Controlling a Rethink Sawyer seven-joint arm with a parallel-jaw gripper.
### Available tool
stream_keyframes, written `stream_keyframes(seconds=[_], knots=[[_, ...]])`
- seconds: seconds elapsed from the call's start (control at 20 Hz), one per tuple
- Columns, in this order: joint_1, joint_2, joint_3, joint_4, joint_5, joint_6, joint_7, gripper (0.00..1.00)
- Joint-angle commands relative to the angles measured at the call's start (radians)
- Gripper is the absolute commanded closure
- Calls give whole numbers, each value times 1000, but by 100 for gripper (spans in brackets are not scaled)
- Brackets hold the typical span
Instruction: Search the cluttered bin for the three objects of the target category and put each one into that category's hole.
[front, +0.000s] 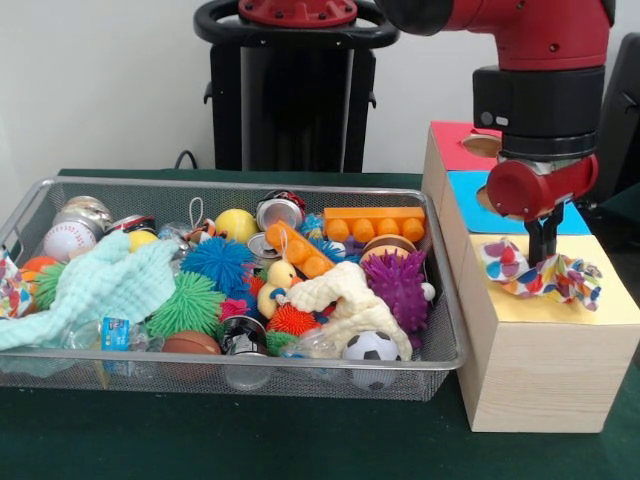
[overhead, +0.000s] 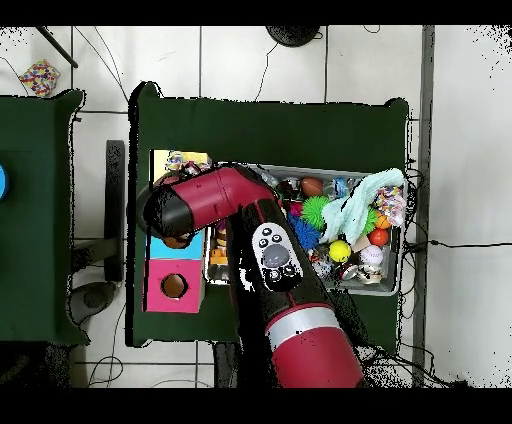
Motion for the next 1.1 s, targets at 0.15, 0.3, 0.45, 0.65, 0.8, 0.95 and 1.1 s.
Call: stream_keyframes(seconds=[0.15,0.3,0.45,0.65,0.8,0.95,1.1], knots=[[-20,108,-85,-50,6,271,51,100],[-37,118,-73,-42,46,298,70,100],[-45,125,-68,-44,79,332,74,100],[-59,136,-65,-34,118,346,82,100],[-84,141,-49,-3,162,350,87,100],[-95,138,-46,13,185,351,75,100],[-106,129,-45,39,210,354,64,100]])
